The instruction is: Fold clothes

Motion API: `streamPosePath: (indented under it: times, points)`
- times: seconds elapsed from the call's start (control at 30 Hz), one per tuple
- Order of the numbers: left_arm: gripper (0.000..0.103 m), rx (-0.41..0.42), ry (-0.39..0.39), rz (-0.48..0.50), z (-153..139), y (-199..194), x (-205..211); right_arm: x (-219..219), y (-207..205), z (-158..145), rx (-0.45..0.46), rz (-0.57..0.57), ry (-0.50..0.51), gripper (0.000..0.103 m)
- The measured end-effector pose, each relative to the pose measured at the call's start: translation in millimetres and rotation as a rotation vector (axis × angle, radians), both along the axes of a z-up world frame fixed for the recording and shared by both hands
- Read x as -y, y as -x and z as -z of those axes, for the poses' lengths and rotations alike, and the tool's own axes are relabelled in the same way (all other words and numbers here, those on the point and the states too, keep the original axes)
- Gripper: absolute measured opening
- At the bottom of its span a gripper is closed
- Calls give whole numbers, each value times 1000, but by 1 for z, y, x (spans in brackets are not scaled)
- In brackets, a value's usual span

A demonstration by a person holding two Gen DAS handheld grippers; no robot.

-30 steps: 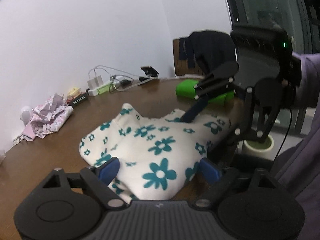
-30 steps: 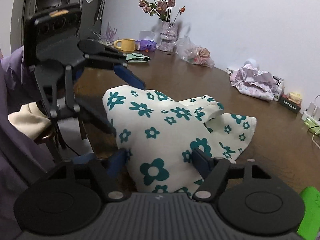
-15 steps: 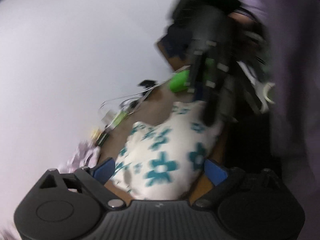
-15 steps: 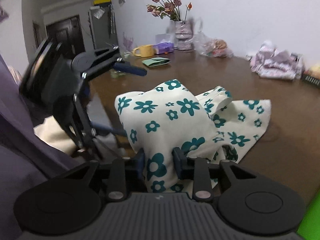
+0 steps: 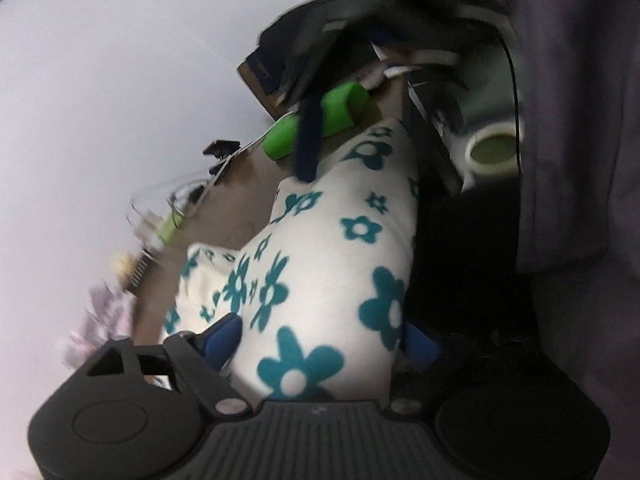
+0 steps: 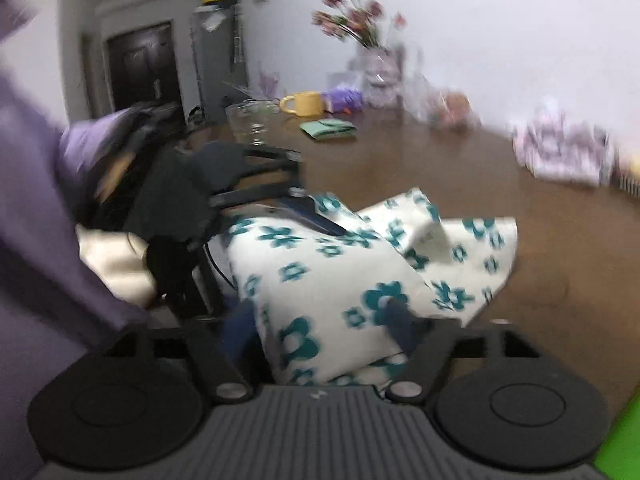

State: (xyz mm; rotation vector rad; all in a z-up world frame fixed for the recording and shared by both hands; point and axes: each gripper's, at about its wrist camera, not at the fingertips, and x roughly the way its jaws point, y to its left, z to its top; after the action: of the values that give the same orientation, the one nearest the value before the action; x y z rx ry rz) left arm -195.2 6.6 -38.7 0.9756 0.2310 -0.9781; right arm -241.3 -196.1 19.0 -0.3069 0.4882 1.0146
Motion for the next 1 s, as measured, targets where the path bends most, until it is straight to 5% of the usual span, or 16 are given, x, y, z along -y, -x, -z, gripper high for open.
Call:
streamPosePath:
  times: [0.1,0.2,0.37,0.6,0.7,0.77,0.93,1.0]
  points:
    - [73,-152,70,-17,-11,-15,-6,-16,27,16,221,-16,142,90]
    - [63,-270,122,-28,-24,-25,-15,-21,25,30,325,29,198,90]
    - [50,-463,182,-21,-47,-29,-31,-5,5,22,238,47,39,90]
    - [49,-801,275,16,-62,-48,-49,2,-3,12,133,-34,-69,91]
    - [49,-937,325,33,-59,-64,-57,5,-12,13,28,-66,-97,82]
    - [54,-989,379,7,-57,-72,-66,12,-23,14,-91,-63,-162,59]
    - [82,-1003,586,-31,-65,-87,-93,41,-63,28,-416,52,-407,50]
    - [83,-1019,673,-62,-64,-94,-103,55,-75,44,-549,105,-519,50]
